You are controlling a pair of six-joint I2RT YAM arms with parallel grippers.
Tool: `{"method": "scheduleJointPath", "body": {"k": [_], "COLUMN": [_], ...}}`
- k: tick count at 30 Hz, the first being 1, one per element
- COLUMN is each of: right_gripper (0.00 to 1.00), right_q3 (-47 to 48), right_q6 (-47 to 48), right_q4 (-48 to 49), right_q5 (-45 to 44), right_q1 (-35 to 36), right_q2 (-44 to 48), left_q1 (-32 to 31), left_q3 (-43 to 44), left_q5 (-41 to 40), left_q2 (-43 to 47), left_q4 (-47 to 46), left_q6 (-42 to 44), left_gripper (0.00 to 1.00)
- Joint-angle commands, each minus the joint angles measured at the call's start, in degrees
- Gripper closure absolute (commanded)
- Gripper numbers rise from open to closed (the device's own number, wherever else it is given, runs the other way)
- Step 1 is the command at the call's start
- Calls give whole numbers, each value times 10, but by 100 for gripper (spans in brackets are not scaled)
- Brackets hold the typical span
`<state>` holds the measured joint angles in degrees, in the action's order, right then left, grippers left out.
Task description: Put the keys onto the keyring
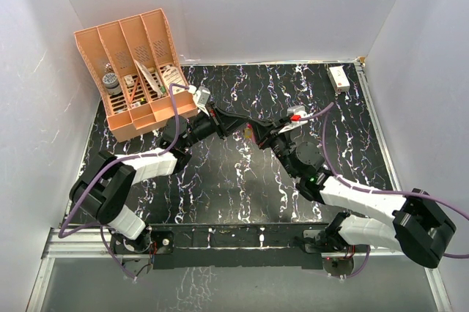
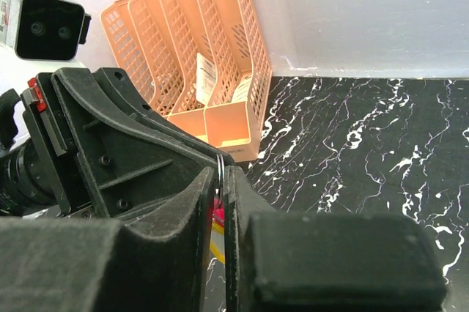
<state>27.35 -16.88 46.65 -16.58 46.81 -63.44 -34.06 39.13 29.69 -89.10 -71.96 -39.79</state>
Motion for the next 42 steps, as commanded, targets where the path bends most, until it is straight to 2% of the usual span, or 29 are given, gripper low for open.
{"method": "scheduleJointPath", "body": {"k": [1,3,6,15,24,37,42], "right_gripper": [85,74,67,65,66,61,61], "right_q3": [38,37,37,34,61,79,109], "right_q6": [2,5,12,38,10,-44,-71], "right_q4": [-7,-11,-21,-83,-171,-146,-167], "right_q5": [7,-1,-9,-27,20,46,18], "right_q1": [2,2,2,2,1,1,1], "right_q2": [-2,2,16,58,38,-16,-35], "left_q1": [1,1,1,1,1,1,1], "left_q3": [23,23,24,34,39,43,45], "left_q5": [-12,-17,-23,-31,-52,-85,-102], "left_q2": [38,44,52,56,68,83,87], "left_q4": [20,39,60,92,110,131,145], "left_q6": [30,39,52,75,79,80,83], "left_gripper": [100,100,100,100,100,100,100]}}
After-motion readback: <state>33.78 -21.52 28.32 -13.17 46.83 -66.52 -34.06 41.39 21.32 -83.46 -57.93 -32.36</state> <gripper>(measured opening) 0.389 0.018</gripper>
